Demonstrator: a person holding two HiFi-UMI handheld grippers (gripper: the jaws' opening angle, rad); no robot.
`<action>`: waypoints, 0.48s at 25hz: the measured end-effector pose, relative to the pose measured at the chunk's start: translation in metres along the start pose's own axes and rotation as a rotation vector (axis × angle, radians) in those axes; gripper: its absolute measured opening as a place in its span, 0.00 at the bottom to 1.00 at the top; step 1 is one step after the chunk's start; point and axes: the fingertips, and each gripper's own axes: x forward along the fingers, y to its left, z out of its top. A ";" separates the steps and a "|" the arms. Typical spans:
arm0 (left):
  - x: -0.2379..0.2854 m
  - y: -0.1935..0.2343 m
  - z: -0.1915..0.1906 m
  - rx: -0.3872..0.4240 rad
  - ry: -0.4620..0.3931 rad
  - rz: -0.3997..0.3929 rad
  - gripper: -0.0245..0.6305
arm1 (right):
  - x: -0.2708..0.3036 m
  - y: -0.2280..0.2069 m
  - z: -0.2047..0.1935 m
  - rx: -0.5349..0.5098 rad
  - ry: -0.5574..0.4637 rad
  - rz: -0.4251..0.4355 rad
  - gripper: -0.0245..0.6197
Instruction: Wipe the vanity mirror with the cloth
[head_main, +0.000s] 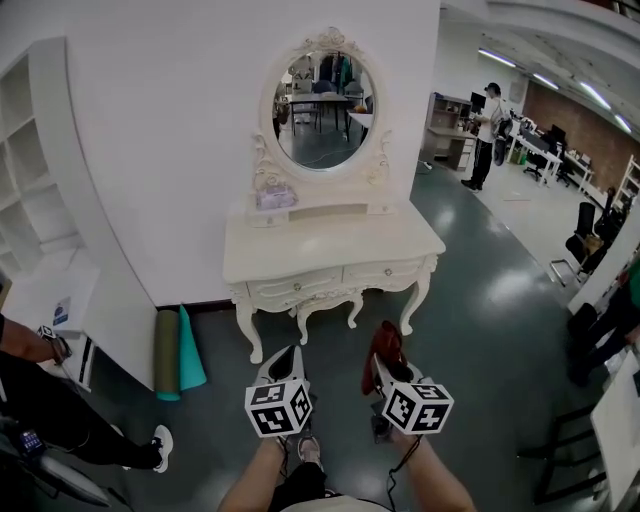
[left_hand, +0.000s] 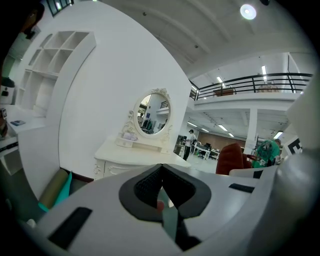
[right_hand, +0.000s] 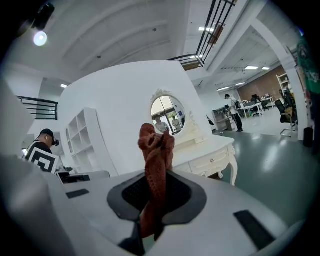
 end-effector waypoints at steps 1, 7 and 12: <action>0.006 0.001 0.002 0.001 0.000 -0.001 0.05 | 0.006 -0.003 0.001 0.005 0.001 -0.001 0.13; 0.061 0.017 0.012 -0.007 0.007 -0.003 0.05 | 0.059 -0.020 0.012 0.011 0.012 -0.002 0.13; 0.120 0.032 0.027 -0.013 0.018 -0.017 0.05 | 0.116 -0.036 0.037 0.007 0.011 -0.007 0.13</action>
